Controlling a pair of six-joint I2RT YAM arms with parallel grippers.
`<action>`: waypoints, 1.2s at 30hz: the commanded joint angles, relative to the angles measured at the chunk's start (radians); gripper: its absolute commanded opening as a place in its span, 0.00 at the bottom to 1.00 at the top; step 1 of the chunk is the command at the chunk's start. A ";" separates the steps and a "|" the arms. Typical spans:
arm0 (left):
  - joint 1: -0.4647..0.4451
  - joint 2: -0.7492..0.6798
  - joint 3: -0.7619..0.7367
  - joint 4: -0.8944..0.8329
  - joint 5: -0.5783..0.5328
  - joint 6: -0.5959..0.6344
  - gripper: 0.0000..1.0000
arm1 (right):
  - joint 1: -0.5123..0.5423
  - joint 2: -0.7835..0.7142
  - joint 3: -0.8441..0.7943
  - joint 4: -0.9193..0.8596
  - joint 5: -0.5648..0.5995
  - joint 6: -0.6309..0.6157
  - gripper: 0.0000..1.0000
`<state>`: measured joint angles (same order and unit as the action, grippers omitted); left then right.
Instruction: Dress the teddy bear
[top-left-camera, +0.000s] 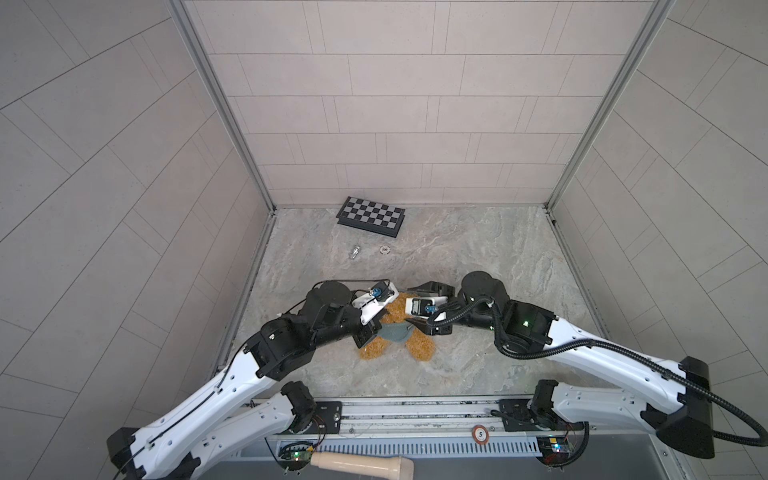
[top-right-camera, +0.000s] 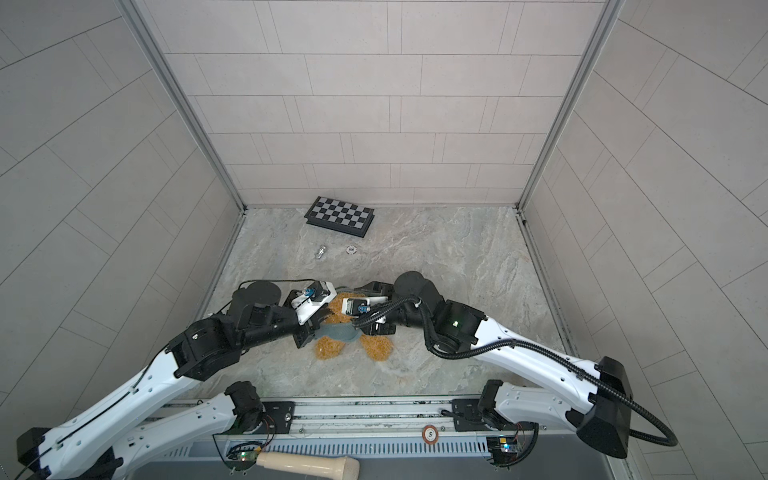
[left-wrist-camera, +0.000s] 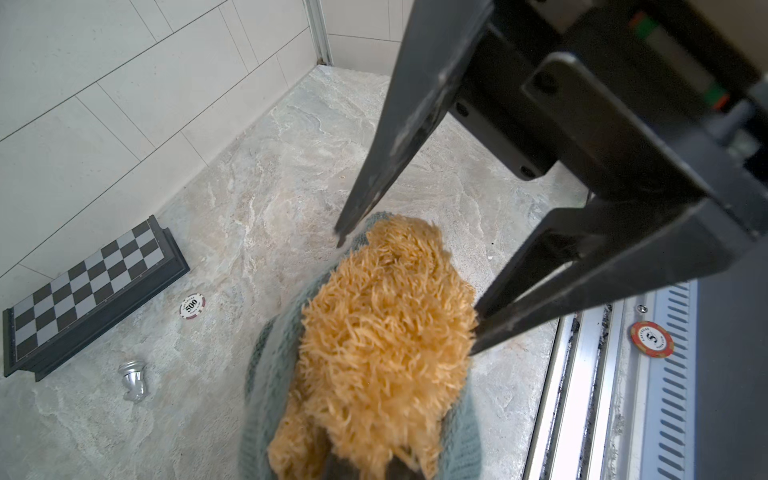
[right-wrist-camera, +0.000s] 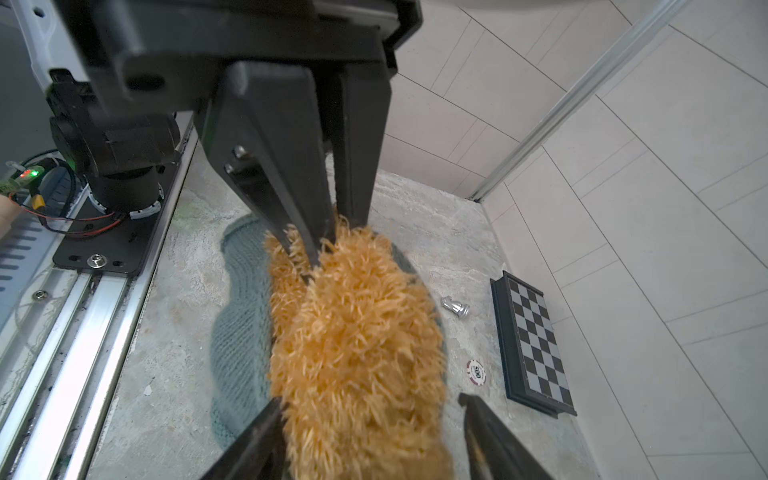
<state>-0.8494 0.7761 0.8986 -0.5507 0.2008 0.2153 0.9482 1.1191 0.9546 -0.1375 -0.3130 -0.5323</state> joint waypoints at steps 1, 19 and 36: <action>-0.005 -0.004 0.025 0.023 0.024 0.012 0.00 | -0.003 0.018 0.035 -0.018 -0.072 -0.072 0.58; -0.011 0.026 0.040 0.041 0.099 -0.002 0.00 | 0.005 0.130 0.062 0.043 -0.120 -0.031 0.54; -0.009 -0.014 0.052 0.055 0.071 -0.078 0.04 | 0.000 0.140 0.054 0.027 0.030 -0.032 0.00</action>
<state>-0.8375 0.7906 0.9089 -0.5964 0.1978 0.1608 0.9535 1.2610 1.0161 -0.1055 -0.3748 -0.5571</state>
